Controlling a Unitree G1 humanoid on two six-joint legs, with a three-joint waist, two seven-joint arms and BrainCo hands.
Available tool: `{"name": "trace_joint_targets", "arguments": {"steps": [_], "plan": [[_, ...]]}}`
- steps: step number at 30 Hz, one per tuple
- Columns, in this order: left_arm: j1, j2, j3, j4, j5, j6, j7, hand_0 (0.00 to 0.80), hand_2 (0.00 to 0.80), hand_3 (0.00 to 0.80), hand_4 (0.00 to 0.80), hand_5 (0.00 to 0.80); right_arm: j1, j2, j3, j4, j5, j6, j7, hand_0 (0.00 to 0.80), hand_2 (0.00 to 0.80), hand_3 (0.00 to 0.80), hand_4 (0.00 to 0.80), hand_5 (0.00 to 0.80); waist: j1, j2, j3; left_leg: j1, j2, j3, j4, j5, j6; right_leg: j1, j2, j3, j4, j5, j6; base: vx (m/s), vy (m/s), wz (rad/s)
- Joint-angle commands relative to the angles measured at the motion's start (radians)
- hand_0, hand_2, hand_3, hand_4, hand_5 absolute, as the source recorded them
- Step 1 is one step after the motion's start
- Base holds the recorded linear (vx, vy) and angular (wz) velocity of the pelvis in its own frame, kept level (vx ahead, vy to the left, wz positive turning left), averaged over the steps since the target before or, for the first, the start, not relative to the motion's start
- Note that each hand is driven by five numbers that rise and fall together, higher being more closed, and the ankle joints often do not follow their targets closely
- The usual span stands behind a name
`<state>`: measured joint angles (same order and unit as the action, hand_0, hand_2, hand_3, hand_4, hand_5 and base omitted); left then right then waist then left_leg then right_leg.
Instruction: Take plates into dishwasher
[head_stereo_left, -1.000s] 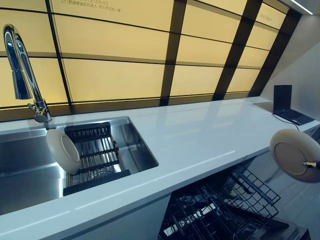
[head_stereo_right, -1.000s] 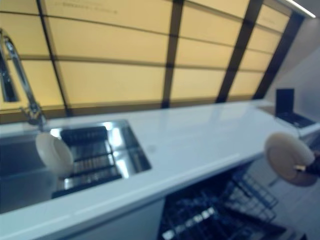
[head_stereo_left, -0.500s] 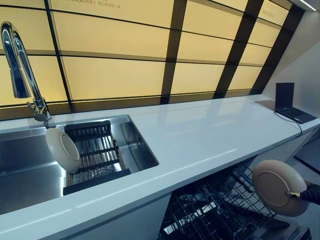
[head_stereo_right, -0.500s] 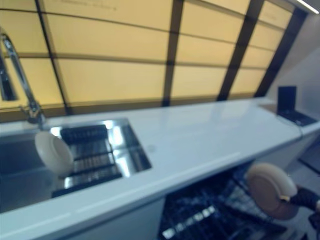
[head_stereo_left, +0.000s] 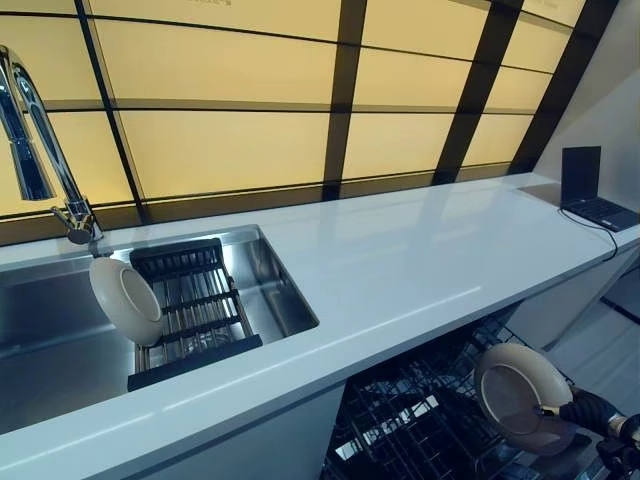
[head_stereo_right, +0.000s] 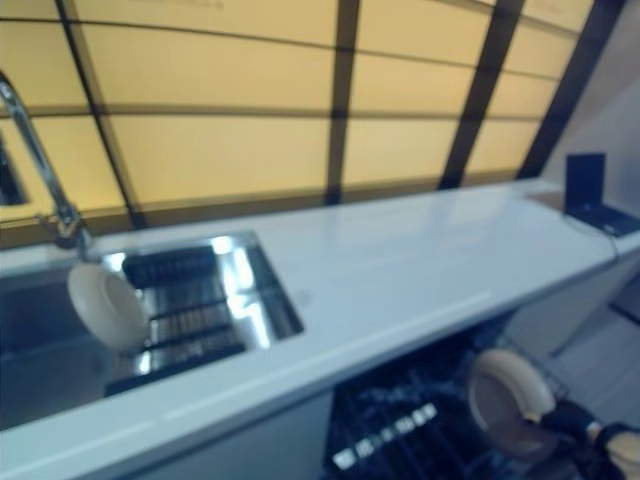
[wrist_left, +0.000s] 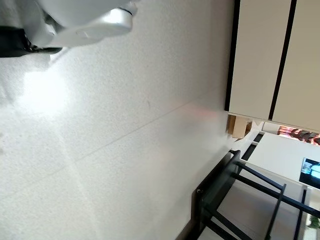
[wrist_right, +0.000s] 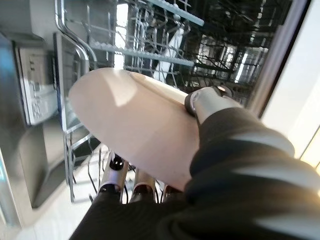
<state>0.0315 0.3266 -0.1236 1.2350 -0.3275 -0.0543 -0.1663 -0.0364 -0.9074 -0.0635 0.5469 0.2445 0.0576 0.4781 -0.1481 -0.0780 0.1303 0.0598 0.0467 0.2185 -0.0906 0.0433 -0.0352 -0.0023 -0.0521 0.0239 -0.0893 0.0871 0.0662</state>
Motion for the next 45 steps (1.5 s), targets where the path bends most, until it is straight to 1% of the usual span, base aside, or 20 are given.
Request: {"name": "trace_joint_targets", "arguments": {"steps": [1, 6, 8, 11, 17, 23, 29, 34, 40, 45], "plan": [[-0.034, 0.005, 0.034, 0.016, 0.023, -0.027, 0.006, 0.000, 0.000, 0.000, 0.000, 0.000, -0.097, 0.031, 0.024, -0.042, -0.017, -0.014, -0.040, 0.800, 0.800, 0.800, 0.800, 0.800, 0.031, -0.025, -0.007, 0.022, -0.013, -0.049, 0.003, -0.079, 0.032, -0.017, -0.030, -0.018, 0.002, 0.038, 0.069, 0.000, 0.000, 0.00], [-0.036, 0.002, 0.032, 0.014, 0.020, -0.031, 0.004, 0.000, 0.000, 0.000, 0.000, 0.000, -0.106, 0.052, 0.042, -0.040, -0.046, -0.011, -0.034, 0.800, 0.800, 0.800, 0.800, 0.800, 0.034, -0.018, -0.001, 0.018, -0.015, -0.052, 0.003, -0.076, 0.030, -0.019, -0.033, -0.023, 0.002, 0.036, 0.067, 0.000, 0.000, 0.00], [-0.044, 0.003, 0.025, 0.009, 0.015, -0.031, 0.005, 0.000, 0.000, 0.000, 0.000, 0.000, -0.115, 0.072, 0.070, -0.031, -0.079, -0.013, -0.053, 0.800, 0.800, 0.800, 0.800, 0.800, 0.038, -0.012, 0.006, 0.015, -0.015, -0.052, 0.003, -0.073, 0.028, -0.020, -0.037, -0.028, 0.002, 0.036, 0.067, -0.016, 0.000, 0.00], [-0.048, 0.003, 0.020, 0.000, 0.010, -0.032, 0.005, 0.000, 0.000, 0.000, 0.000, 0.000, -0.126, 0.086, 0.086, -0.022, -0.087, -0.001, -0.059, 0.800, 0.800, 0.800, 0.800, 0.800, 0.040, -0.004, 0.011, 0.012, -0.017, -0.055, 0.003, -0.071, 0.027, -0.022, -0.040, -0.032, 0.002, 0.035, 0.067, -0.023, -0.004, 0.01], [-0.063, 0.006, 0.009, -0.002, 0.004, -0.033, 0.002, 0.000, 0.000, 0.000, 0.000, 0.000, -0.146, 0.115, 0.117, 0.000, -0.112, -0.003, -0.059, 0.800, 0.800, 0.800, 0.800, 0.800, 0.042, 0.010, 0.024, 0.005, -0.019, -0.061, 0.003, -0.067, 0.024, -0.026, -0.045, -0.036, 0.002, 0.034, 0.065, -0.005, -0.001, 0.00], [-0.075, 0.004, -0.005, -0.013, -0.001, -0.032, -0.007, 0.000, 0.000, 0.000, 0.000, 0.000, -0.176, 0.144, 0.169, 0.040, -0.186, -0.033, -0.072, 0.800, 0.800, 0.800, 0.800, 0.800, 0.050, 0.031, 0.037, -0.007, -0.022, -0.072, 0.003, -0.062, 0.020, -0.031, -0.050, -0.046, 0.002, 0.030, 0.063, -0.007, -0.006, 0.02], [-0.092, -0.002, -0.026, -0.019, -0.014, -0.030, -0.003, 0.000, 0.000, 0.000, 0.000, 0.000, -0.222, 0.154, 0.235, 0.102, -0.295, -0.076, -0.119, 0.800, 0.800, 0.800, 0.800, 0.800, 0.061, 0.049, 0.051, -0.017, -0.025, -0.084, 0.003, -0.056, 0.016, -0.035, -0.055, -0.057, 0.002, 0.028, 0.062, -0.019, -0.022, 0.04], [-0.097, -0.002, -0.032, -0.025, -0.019, -0.030, -0.004, 0.000, 0.000, 0.000, 0.000, 0.000, -0.245, 0.150, 0.263, 0.121, -0.339, -0.080, -0.130, 0.800, 0.800, 0.800, 0.800, 0.800, 0.066, 0.059, 0.058, -0.024, -0.028, -0.090, 0.003, -0.052, 0.014, -0.039, -0.057, -0.060, 0.002, 0.028, 0.061, -0.014, -0.008, 0.08], [-0.117, -0.007, -0.055, -0.035, -0.045, -0.036, -0.004, 0.000, 0.000, 0.000, 0.000, 0.000, -0.303, 0.163, 0.330, 0.187, -0.421, -0.089, -0.181, 0.800, 0.800, 0.800, 0.800, 0.800, 0.077, 0.082, 0.081, -0.040, -0.034, -0.100, 0.003, -0.046, 0.010, -0.050, -0.065, -0.067, 0.002, 0.028, 0.059, -0.045, 0.007, 0.01], [-0.130, -0.008, -0.064, -0.033, -0.049, -0.037, -0.008, 0.000, 0.000, 0.000, 0.000, 0.000, -0.322, 0.177, 0.354, 0.234, -0.443, -0.093, -0.203, 0.800, 0.800, 0.800, 0.800, 0.800, 0.083, 0.090, 0.085, -0.045, -0.036, -0.105, 0.003, -0.044, 0.009, -0.052, -0.068, -0.072, 0.002, 0.028, 0.059, -0.018, -0.001, 0.09]]}}
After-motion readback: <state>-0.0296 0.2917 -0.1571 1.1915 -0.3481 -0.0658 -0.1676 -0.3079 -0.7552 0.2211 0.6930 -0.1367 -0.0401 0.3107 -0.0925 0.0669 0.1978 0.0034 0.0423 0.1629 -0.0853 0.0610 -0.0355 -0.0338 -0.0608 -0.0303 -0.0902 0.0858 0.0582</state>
